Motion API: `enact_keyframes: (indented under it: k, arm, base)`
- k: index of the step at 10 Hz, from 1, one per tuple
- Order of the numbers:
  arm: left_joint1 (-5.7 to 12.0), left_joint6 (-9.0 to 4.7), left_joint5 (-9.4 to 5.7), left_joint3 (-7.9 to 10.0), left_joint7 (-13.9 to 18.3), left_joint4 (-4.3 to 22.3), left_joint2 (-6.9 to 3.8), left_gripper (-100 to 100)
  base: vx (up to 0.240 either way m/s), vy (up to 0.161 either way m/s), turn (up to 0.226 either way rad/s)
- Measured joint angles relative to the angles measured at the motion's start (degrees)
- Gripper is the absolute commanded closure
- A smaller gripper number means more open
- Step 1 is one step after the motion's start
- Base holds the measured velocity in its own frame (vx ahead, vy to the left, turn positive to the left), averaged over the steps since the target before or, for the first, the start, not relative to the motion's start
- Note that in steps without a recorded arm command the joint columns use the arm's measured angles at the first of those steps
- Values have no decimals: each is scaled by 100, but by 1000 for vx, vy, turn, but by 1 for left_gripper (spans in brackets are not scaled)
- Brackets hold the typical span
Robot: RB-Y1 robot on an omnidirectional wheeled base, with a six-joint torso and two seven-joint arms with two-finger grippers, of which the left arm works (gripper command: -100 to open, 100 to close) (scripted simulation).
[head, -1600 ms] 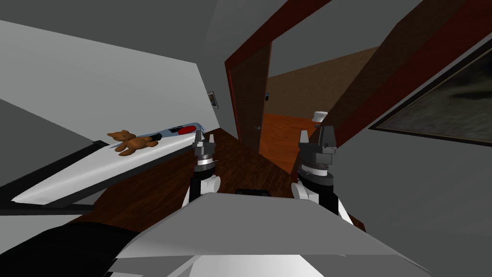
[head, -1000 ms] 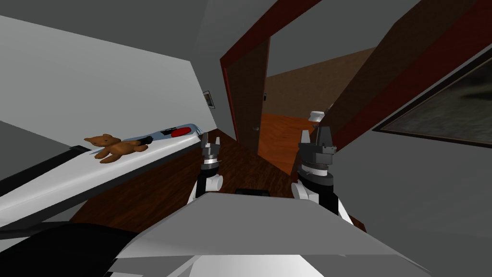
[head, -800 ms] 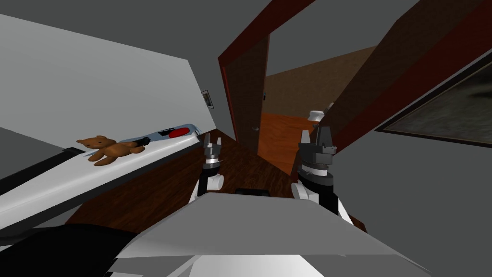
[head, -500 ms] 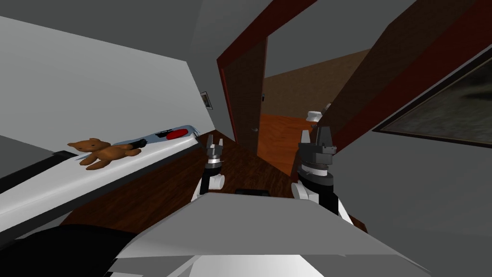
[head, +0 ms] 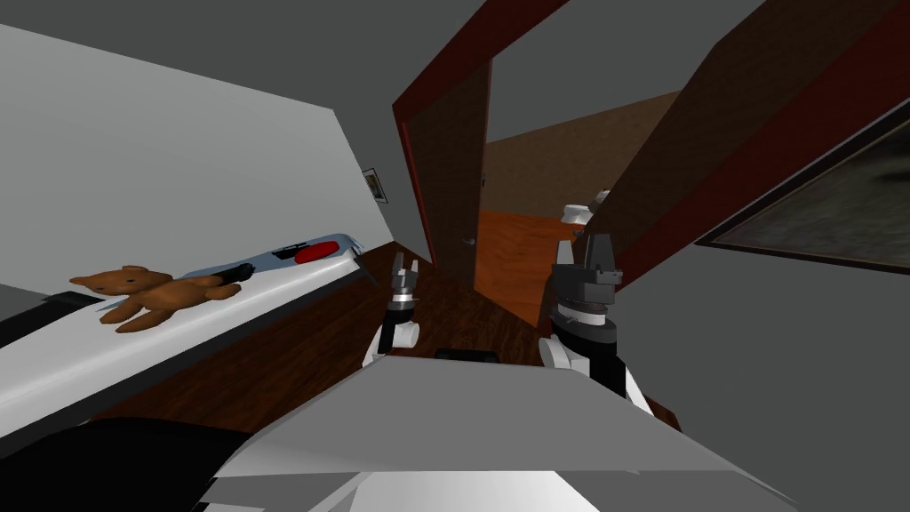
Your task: Push the door open
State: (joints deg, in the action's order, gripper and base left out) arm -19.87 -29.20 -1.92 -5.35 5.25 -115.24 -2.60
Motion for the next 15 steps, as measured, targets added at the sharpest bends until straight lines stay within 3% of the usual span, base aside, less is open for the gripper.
enact_keyframes:
  k: [4,8,11,13,15]
  arm:
    - [198,-79,-16,-40,15,512,-98,-100]
    - [482,-250,-38,-62,42,1204,-198,-100]
    - [655,-349,-33,-126,29,1684,-226,-100]
    - [803,-426,-9,-188,-14,2052,-186,-100]
    - [880,-530,-19,-218,2,2362,-241,-100]
  base:
    - [98,19,-76]
    - [94,29,-85]
    - [95,32,-73]
    - [88,22,-91]
    - [87,36,-88]
